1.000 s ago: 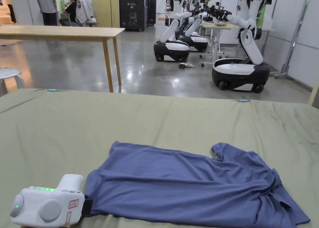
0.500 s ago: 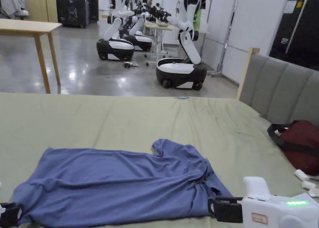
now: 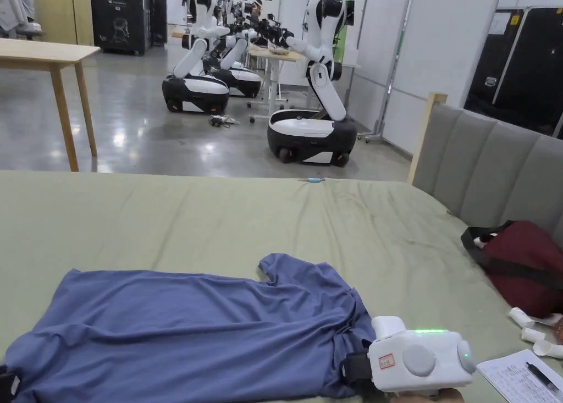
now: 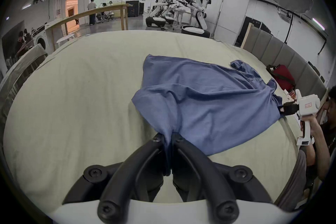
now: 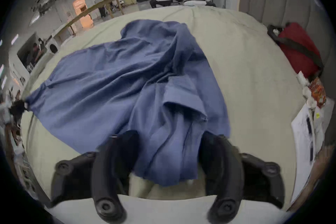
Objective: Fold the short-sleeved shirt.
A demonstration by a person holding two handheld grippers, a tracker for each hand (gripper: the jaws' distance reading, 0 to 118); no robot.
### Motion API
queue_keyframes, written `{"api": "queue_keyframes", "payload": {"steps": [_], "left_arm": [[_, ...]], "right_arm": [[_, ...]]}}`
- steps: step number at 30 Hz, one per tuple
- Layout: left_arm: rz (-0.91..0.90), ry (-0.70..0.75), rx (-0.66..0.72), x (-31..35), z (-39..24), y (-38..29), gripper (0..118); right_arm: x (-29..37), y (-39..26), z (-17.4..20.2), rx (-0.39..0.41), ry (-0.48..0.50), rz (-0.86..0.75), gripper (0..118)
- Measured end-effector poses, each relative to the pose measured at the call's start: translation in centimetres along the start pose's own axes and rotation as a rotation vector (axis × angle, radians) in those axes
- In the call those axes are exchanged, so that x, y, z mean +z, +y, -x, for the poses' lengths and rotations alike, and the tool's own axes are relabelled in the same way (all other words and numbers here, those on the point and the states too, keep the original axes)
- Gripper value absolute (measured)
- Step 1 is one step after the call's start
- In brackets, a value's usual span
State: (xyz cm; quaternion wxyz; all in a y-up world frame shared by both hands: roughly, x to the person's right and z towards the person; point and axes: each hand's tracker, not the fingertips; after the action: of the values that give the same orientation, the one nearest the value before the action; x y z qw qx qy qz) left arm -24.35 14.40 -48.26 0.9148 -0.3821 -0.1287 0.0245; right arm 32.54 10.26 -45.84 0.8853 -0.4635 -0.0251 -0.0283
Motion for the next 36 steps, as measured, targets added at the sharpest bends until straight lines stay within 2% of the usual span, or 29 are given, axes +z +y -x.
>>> {"api": "queue_keyframes", "payload": {"steps": [1, 2, 3, 5, 7, 14, 18, 28, 33, 36], "left_arm": [[-0.002, -0.008, 0.008, -0.1, 0.2, 0.0, 5], [-0.001, -0.012, 0.012, 0.0, 0.2, 0.0, 5], [0.000, -0.011, 0.013, -0.1, 0.1, -0.1, 5], [0.005, -0.002, 0.009, -0.2, 0.0, -0.2, 5], [0.009, -0.005, 0.008, -0.2, 0.0, -0.4, 5], [-0.001, -0.037, 0.042, 2.0, 1.2, -1.0, 5], [-0.030, -0.043, 0.015, 4.8, 1.4, -1.8, 5], [-0.011, -0.084, 0.043, 11.1, 0.9, -7.3, 5], [0.044, -0.047, -0.003, 10.6, -0.5, -10.3, 5], [0.070, -0.047, 0.017, 9.5, -0.2, -10.8, 5]], "right_arm": [[0.5, 0.0, 0.1, -0.006, 0.042, -0.009, 9], [0.9, -0.1, 0.2, -0.039, 0.096, -0.015, 9], [1.1, -0.2, 0.3, -0.059, 0.096, -0.009, 9], [0.9, -0.1, 0.9, 0.014, 0.056, 0.012, 9], [0.8, 0.0, 1.0, 0.026, 0.042, 0.014, 9], [3.6, -0.1, -0.2, 0.028, 0.061, -0.024, 9], [5.9, -0.9, -0.9, 0.056, 0.050, -0.043, 9], [12.1, -7.6, -3.3, 0.069, 0.101, -0.013, 9], [11.8, -9.4, -3.5, 0.050, 0.104, 0.007, 9], [10.5, -9.4, -3.4, 0.044, 0.087, 0.023, 9]]}}
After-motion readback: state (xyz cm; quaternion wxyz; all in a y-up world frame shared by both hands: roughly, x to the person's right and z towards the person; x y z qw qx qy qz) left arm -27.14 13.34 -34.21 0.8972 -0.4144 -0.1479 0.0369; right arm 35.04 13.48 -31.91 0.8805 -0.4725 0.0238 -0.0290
